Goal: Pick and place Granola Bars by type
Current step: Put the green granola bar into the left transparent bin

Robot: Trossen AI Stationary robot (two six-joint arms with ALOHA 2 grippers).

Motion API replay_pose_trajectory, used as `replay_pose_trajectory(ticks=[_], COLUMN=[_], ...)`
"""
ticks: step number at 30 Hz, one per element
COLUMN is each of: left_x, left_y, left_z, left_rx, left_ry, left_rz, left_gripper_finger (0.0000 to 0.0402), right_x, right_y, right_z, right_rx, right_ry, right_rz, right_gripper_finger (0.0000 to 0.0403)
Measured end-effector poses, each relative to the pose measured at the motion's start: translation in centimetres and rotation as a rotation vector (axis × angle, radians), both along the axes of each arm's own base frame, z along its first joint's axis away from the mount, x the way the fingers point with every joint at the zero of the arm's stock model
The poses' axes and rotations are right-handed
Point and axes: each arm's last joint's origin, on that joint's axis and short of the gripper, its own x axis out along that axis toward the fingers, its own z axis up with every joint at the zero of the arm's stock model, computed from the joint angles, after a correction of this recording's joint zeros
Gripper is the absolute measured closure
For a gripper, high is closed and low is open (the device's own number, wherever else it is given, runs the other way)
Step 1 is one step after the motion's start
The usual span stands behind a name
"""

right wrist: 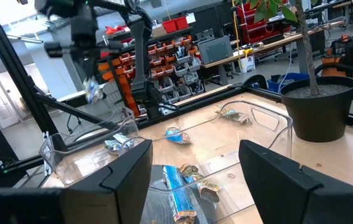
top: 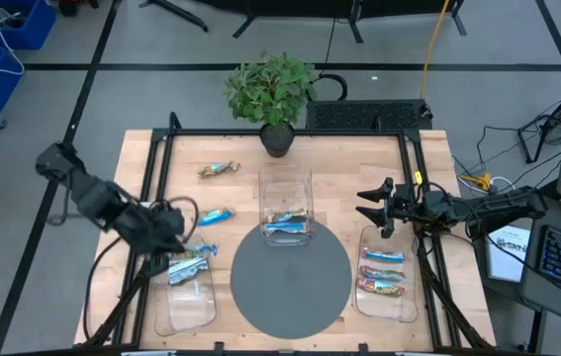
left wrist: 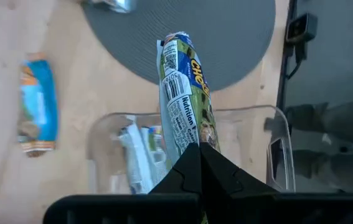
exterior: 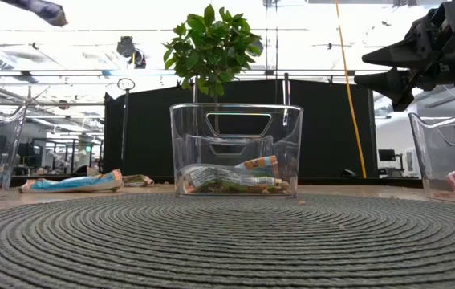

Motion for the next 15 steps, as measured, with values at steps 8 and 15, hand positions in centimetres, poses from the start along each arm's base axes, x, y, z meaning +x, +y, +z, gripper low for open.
replay_pose_trajectory(ticks=[8,15], left_x=[0.0,-1.3], left_y=[-3.8,-5.3], left_z=[-4.6,-7.2], left_rx=[-0.082,-0.077], left_ry=[0.002,0.009], left_rz=[0.027,0.047], left_gripper_finger=[0.0402,0.0402], right_x=[0.0,0.0], right_y=[0.0,0.0], right_z=[0.0,0.0], right_rx=[0.000,0.000], right_ry=[-0.001,0.000], right_rz=[0.000,0.000], right_gripper_finger=[0.0170,0.0170])
